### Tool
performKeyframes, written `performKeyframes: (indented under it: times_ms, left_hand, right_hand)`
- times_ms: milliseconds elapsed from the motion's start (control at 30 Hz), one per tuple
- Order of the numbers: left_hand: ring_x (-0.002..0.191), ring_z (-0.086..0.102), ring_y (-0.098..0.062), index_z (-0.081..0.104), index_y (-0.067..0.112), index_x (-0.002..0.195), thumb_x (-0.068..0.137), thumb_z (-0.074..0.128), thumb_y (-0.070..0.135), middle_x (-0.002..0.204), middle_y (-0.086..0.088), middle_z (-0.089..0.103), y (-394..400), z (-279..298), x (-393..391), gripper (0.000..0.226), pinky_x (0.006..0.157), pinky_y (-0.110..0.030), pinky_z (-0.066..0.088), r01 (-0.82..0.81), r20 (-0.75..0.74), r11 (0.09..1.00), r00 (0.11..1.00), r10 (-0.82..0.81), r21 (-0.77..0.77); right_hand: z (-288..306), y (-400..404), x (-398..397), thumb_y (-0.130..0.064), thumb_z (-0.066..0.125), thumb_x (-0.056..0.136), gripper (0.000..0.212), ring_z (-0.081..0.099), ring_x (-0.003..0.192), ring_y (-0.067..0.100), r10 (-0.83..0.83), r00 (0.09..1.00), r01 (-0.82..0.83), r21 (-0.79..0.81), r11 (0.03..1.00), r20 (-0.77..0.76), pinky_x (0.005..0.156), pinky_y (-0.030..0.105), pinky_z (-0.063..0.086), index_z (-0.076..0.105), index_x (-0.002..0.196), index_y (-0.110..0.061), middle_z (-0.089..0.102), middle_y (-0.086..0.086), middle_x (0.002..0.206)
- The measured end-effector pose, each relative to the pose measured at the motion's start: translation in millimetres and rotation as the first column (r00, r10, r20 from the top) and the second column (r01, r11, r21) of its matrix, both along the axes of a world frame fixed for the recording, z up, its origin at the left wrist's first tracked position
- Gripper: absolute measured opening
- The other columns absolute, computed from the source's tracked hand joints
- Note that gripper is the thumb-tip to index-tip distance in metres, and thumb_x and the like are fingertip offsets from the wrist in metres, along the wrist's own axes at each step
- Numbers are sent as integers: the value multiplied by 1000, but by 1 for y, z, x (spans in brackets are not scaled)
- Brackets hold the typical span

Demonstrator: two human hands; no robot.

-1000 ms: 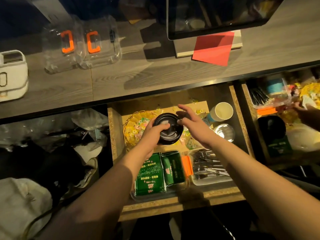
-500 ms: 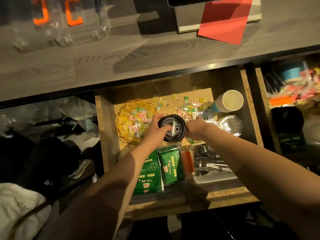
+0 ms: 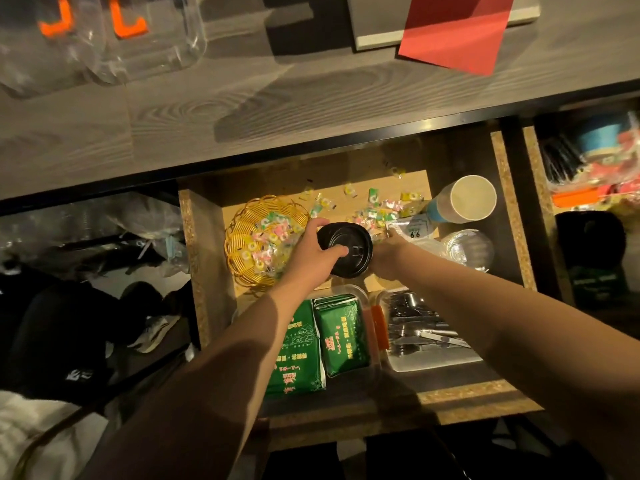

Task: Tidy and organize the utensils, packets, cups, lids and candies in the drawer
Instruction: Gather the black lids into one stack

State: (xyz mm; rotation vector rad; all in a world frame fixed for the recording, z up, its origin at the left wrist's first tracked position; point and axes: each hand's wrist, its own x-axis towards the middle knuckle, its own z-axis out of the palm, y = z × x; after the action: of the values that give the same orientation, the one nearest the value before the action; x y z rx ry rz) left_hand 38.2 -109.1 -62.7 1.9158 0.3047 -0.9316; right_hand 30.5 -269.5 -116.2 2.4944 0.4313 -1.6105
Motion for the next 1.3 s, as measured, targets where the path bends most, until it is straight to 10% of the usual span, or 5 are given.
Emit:
performKeyframes:
  times_ms: [100, 233, 567, 833, 1300]
  left_hand:
    - [107, 43, -12, 41, 26, 141, 92, 68, 18, 123, 5, 42, 4, 0, 4, 57, 45, -1, 38, -15, 10, 1000, 1000, 15, 6]
    - [100, 51, -16, 43, 28, 139, 90, 71, 18, 128, 0, 49, 6, -5, 5, 57, 42, -1, 38, -49, 37, 999, 998, 48, 8]
    - [105, 61, -20, 45, 33, 131, 84, 76, 21, 122, 1, 57, -11, -9, 7, 57, 89, -36, 53, 40, 11, 999, 999, -40, -26]
    - [95, 58, -23, 40, 30, 133, 84, 73, 22, 116, -6, 56, -44, -21, 12, 59, 72, -33, 49, 333, -92, 941, 941, -327, 55]
    - [129, 53, -28, 51, 22, 142, 86, 77, 21, 143, -8, 52, -43, -48, 6, 62, 110, -45, 43, 447, -175, 883, 890, -422, 145]
  right_hand:
    - [4, -7, 13, -19, 47, 100, 33, 40, 139, 26, -12, 994, 8, 36, 999, 111, 119, 53, 14, 55, 132, -17, 54, 5, 141]
    - [9, -21, 25, -11, 46, 96, 17, 57, 111, 26, -77, 945, 25, 167, 986, 317, 109, 45, 28, 62, 103, -13, 65, 6, 112]
    - [15, -55, 10, -5, 49, 99, 25, 64, 104, 23, -859, 503, 653, 608, 451, 96, 94, 37, 52, 65, 118, -6, 68, 10, 117]
    - [26, -65, -4, -11, 38, 102, 33, 62, 102, 22, -845, 521, 637, 606, 476, 116, 92, 32, 47, 65, 118, -6, 67, 9, 116]
    - [20, -73, -15, -19, 46, 100, 30, 61, 108, 28, -640, 752, 521, 452, 724, 159, 92, 38, 50, 66, 120, -11, 67, 11, 119]
